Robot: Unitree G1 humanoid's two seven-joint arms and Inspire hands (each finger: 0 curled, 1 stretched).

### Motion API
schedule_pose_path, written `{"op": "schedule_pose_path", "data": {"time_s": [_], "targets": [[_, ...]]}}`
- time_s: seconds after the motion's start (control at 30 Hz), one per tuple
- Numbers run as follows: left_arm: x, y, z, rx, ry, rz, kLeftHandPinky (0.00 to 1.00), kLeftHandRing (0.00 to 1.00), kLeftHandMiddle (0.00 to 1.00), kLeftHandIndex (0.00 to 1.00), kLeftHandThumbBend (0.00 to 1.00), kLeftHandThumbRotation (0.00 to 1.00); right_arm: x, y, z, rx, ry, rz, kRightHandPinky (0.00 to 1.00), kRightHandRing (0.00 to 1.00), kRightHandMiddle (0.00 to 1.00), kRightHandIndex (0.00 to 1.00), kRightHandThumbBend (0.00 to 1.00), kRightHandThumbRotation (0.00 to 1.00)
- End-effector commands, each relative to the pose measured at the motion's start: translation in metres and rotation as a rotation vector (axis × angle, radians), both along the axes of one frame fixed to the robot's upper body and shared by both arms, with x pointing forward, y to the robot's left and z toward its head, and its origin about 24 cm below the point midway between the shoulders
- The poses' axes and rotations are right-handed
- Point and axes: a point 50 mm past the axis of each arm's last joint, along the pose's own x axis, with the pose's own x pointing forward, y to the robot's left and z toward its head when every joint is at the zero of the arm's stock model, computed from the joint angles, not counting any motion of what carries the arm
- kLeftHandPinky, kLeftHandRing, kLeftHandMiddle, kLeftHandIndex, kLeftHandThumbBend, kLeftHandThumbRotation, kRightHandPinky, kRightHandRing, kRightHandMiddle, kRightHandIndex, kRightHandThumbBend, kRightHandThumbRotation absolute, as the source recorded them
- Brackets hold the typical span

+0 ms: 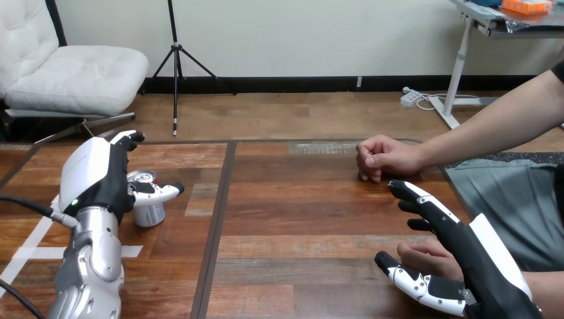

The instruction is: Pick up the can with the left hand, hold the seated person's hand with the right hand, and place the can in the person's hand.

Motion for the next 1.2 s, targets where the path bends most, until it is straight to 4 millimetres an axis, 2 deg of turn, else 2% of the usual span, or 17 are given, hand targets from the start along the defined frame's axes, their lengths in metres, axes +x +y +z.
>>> {"op": "schedule_pose_path", "data": {"time_s": [0.0, 1.17], "targets": [[0.0171, -0.0018, 0.0277, 0.043, -0.078, -0.026, 0.67, 0.80, 0.84, 0.83, 0.80, 0.20, 0.0103, 0.0009, 0.0189, -0.017, -0.106, 0.019, 0.83, 0.89, 0.92, 0.90, 0.42, 0.09], [0.0167, -0.0009, 0.0282, 0.070, -0.087, -0.031, 0.70, 0.83, 0.86, 0.85, 0.78, 0.21, 0.0091, 0.0011, 0.0179, -0.004, -0.098, 0.011, 0.81, 0.89, 0.92, 0.90, 0.42, 0.07]]}}
